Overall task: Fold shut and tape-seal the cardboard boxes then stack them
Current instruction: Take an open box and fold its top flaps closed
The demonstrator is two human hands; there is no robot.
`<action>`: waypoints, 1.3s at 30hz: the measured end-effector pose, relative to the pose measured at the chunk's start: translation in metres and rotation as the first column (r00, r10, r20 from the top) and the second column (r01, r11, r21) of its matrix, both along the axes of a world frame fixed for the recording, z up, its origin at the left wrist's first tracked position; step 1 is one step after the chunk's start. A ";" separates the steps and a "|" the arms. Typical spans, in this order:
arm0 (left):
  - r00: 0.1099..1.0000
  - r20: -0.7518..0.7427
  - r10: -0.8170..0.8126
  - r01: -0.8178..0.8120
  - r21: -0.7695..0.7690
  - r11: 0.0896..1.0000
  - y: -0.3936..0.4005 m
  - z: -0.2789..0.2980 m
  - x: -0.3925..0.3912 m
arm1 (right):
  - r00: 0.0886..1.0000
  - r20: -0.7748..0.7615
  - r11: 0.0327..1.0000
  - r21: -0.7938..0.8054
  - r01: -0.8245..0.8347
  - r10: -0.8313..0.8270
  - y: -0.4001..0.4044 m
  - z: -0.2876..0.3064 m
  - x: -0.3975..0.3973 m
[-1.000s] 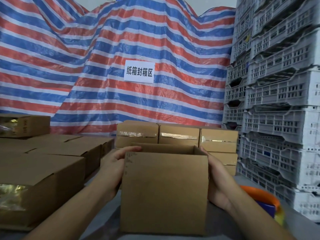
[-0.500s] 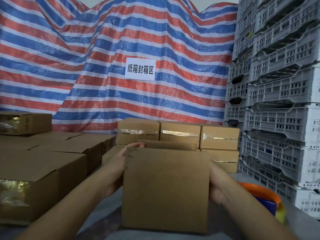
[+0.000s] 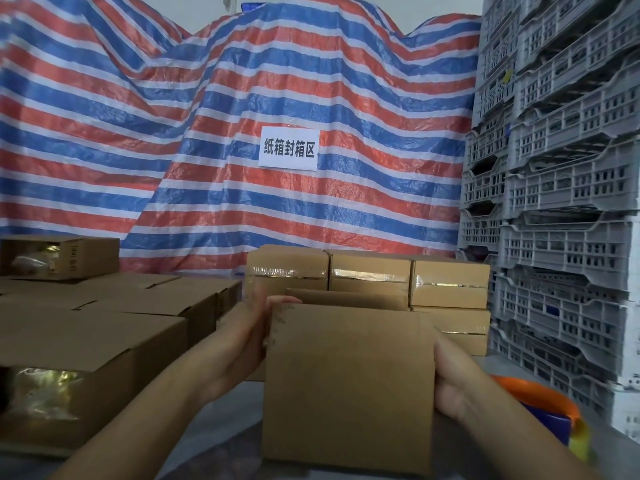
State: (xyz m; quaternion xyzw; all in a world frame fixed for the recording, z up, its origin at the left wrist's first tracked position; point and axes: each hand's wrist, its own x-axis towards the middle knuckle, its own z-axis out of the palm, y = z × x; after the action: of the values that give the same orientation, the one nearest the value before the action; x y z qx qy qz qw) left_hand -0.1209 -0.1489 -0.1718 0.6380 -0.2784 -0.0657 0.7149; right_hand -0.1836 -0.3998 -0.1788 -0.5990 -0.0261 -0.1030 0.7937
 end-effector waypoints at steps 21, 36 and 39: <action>0.975 0.102 0.197 -0.210 0.140 0.968 -0.019 -0.009 -0.007 | 0.998 -0.029 0.998 -0.014 0.056 -0.057 -0.006 -0.001 0.008; 0.971 -0.036 0.238 -0.237 0.043 0.971 -0.020 -0.009 -0.001 | 0.990 -0.085 0.989 -0.084 -0.120 0.113 -0.028 -0.003 0.014; 0.964 -0.051 0.261 -0.263 -0.032 0.964 -0.023 -0.011 0.000 | 0.978 -0.071 0.970 -0.131 -0.206 0.198 -0.030 -0.002 0.014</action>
State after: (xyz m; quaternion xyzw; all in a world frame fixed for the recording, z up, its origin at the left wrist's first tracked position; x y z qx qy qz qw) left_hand -0.1210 -0.1720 -0.1830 0.6536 -0.1760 0.0201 0.7358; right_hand -0.1697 -0.4298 -0.1804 -0.6492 -0.0709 -0.0023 0.7573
